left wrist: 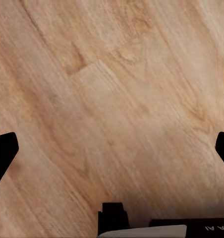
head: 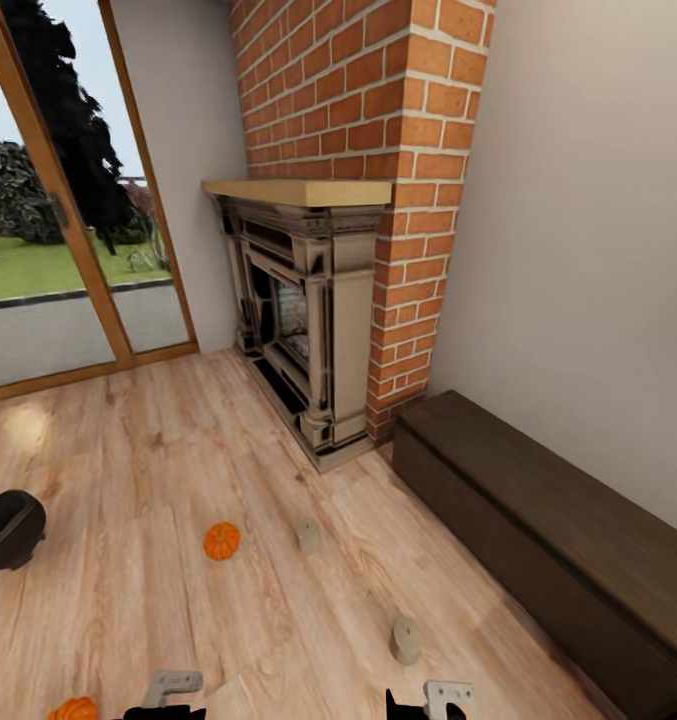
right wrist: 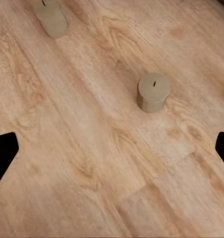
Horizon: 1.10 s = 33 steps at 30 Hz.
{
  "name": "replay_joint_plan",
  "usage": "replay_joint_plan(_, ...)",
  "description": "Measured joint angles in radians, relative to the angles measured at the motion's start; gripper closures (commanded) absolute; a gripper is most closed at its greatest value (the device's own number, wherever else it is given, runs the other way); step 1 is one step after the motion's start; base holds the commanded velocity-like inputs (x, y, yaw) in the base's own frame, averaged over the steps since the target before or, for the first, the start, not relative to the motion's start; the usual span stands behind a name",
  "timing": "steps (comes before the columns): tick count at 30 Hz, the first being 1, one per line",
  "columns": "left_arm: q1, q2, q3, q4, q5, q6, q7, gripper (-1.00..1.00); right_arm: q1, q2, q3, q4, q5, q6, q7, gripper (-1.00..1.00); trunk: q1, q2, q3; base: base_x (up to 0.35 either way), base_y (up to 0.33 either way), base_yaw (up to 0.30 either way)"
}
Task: Place each of the two pumpkins and all three candles from the living room inside a cabinet in the living room (use any cabinet), then make sure every cabinet is closed, and position the cauldron so it is next to a table in the living room.
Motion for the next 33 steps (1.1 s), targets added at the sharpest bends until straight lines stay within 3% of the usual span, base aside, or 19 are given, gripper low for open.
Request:
replay_joint_plan(6,0.0,-0.001,-0.001,0.042,0.0,-0.02,0.001,-1.0,0.049,-0.003,-0.001,-0.147,0.0,-0.011,0.001,-1.0,0.0,0.0,0.0,0.337,0.0,0.0)
replay_joint_plan(8,0.0,-0.001,-0.001,0.046,0.0,-0.022,0.004,-1.0,0.053,-0.002,-0.004,-0.182,0.0,0.03,-0.001,-1.0,0.0,0.0,0.0,0.334,-0.028,0.0)
replay_joint_plan(10,0.0,-0.001,-0.001,0.05,0.0,-0.023,0.034,-1.0,0.05,-0.004,-0.009,-0.21,-0.008,0.133,-0.007,-1.0,0.0,0.0,0.0,0.306,-0.115,0.0)
replay_joint_plan(14,-0.001,-0.002,-0.002,0.051,0.001,-0.023,0.082,-1.0,0.048,-0.006,-0.015,-0.219,-0.016,0.211,-0.012,-1.0,0.0,0.0,0.0,0.143,-0.074,0.0)
replay_joint_plan(18,-0.001,-0.002,-0.003,0.051,0.001,-0.024,0.09,-1.0,0.048,-0.007,-0.017,-0.212,-0.018,0.222,-0.012,-1.0,0.0,0.0,0.0,0.108,-0.073,0.0)
replay_joint_plan(22,-0.001,-0.002,-0.003,0.05,0.001,-0.015,0.091,-1.0,0.048,-0.008,-0.057,-0.209,-0.018,0.225,-0.011,-1.0,0.0,0.0,0.0,0.165,-0.074,0.0)
replay_joint_plan(30,-0.005,-0.01,-0.004,0.003,0.007,0.129,0.089,-1.0,0.048,-0.004,-0.067,-0.198,-0.01,0.233,-0.015,-1.0,0.001,0.0,0.0,0.032,-0.008,0.0)
replay_joint_plan(33,-0.003,-0.011,-0.001,-0.109,0.009,0.197,0.09,-1.0,0.048,-0.004,-0.066,-0.194,-0.009,0.232,-0.015,-1.0,0.001,0.0,0.0,0.054,-0.001,0.0)
